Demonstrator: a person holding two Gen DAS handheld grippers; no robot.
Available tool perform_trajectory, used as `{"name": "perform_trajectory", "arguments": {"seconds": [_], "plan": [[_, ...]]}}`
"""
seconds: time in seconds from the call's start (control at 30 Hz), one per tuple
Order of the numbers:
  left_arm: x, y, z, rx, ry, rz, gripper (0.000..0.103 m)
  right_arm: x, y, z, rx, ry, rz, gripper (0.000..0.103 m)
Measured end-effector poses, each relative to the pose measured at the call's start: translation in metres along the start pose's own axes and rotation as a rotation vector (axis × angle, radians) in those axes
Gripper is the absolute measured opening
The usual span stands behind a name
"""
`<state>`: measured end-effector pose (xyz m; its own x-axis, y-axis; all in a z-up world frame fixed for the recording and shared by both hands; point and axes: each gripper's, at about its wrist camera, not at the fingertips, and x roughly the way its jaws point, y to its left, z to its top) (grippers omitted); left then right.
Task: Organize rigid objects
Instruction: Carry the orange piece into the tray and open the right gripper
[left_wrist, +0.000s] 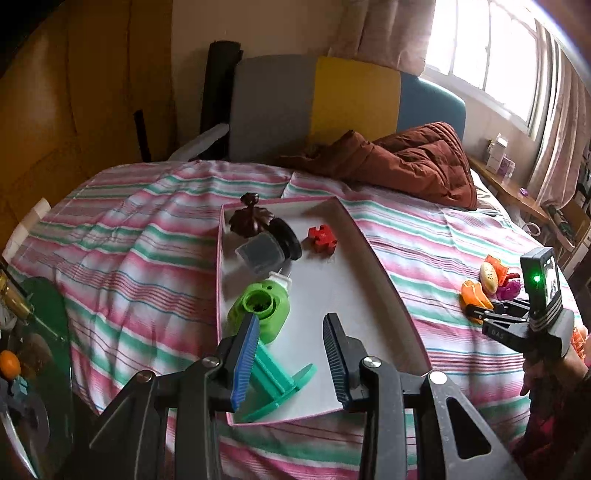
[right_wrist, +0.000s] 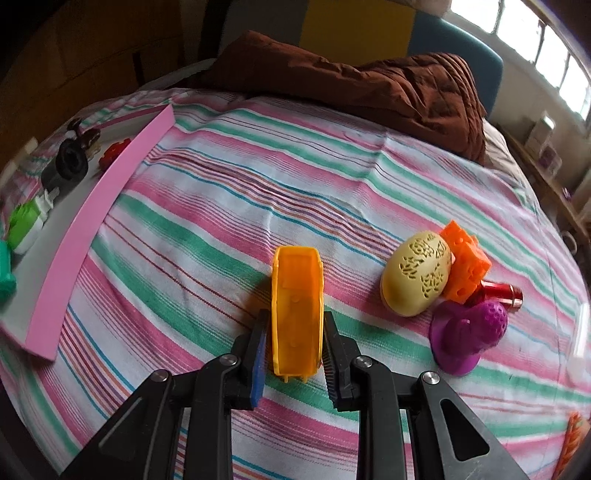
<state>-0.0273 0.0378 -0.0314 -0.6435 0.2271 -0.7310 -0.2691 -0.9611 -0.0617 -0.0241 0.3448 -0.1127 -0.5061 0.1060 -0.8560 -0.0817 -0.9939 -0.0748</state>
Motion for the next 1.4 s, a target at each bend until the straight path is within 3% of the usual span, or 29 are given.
{"name": "perform_trajectory", "arguments": {"seconds": [0.3, 0.5, 0.73, 0.93, 1.1, 1.4], "plan": [[0.001, 0.016, -0.008, -0.033, 0.008, 0.003, 0.036, -0.008, 0.014, -0.006, 0.028, 0.024, -0.028, 0.026], [0.0, 0.03, -0.012, -0.072, 0.004, 0.01, 0.036, -0.022, 0.027, 0.0, 0.055, 0.025, 0.018, 0.026], [0.001, 0.043, -0.014, -0.098, 0.004, 0.024, 0.036, -0.055, 0.08, 0.031, -0.028, -0.087, 0.128, 0.026], [-0.006, 0.05, -0.015, -0.103, -0.014, 0.044, 0.036, -0.067, 0.128, 0.046, -0.092, -0.114, 0.215, 0.026], [-0.01, 0.056, -0.014, -0.11, -0.022, 0.058, 0.036, -0.069, 0.168, 0.055, -0.156, -0.107, 0.275, 0.026], [-0.009, 0.063, -0.02, -0.121, -0.006, 0.064, 0.036, -0.039, 0.198, 0.075, -0.159, -0.031, 0.263, 0.026]]}}
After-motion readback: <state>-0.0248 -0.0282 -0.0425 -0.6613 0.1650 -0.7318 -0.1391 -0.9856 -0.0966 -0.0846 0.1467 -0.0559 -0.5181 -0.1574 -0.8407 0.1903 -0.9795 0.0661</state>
